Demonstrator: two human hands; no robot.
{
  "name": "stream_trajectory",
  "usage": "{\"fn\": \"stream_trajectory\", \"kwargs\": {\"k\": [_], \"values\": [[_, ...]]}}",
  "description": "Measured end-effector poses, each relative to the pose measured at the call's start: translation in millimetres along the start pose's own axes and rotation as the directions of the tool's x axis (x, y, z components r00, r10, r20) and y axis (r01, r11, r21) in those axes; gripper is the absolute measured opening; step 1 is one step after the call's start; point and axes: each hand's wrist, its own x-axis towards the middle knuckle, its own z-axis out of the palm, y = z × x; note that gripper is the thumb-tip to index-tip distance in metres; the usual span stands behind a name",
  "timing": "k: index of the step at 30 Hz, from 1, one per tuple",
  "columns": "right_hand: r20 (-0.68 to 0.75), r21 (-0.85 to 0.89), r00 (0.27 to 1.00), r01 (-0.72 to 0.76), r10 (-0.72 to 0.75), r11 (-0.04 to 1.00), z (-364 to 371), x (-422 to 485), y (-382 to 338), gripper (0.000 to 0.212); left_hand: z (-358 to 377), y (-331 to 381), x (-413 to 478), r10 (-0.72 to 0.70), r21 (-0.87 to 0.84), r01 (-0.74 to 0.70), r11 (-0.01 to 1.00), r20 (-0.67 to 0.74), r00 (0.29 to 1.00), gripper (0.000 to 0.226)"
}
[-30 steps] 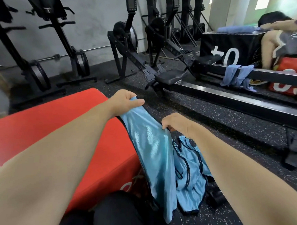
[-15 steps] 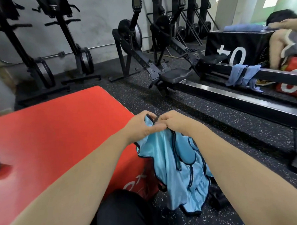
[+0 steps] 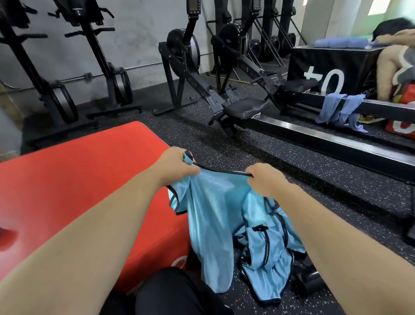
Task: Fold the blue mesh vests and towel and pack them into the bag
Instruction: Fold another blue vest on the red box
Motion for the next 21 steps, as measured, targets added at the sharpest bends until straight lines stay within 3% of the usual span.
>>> {"fn": "stream_trajectory", "kwargs": {"k": [5,11,13,17,19,21], "values": [[-0.012,-0.106,0.998,-0.06,0.059,0.993,-3.1,1.4,11.7,0.023,-23.7,-16.1,2.2,-0.052,0.173,0.067,0.983,-0.086,0.995,0.044],[-0.143,0.037,0.982,-0.12,0.124,0.992,-22.0,1.1,13.0,0.011,-20.8,-31.9,3.7,-0.161,0.261,0.206,0.943,-0.185,0.969,0.051],[-0.147,0.116,0.969,-0.181,0.197,0.977,-29.6,-1.4,13.7,0.027,-18.9,-33.0,4.4,-0.18,0.283,0.231,0.931,-0.196,0.964,0.05],[-0.009,0.256,0.974,-0.218,0.228,0.942,-40.9,-4.2,16.4,0.083,-16.5,-34.6,5.8,-0.189,0.297,0.241,0.924,-0.192,0.963,0.049],[0.063,0.404,0.977,-0.211,0.203,0.89,-46.0,-5.6,18.5,0.089,-15.8,-34.8,5.7,-0.195,0.297,0.246,0.923,-0.19,0.962,0.048],[0.099,0.501,0.98,-0.201,0.175,0.842,-51.2,-9.4,19.5,0.077,-16.1,-34.9,5.0,-0.196,0.308,0.248,0.918,-0.192,0.962,0.049]]}}
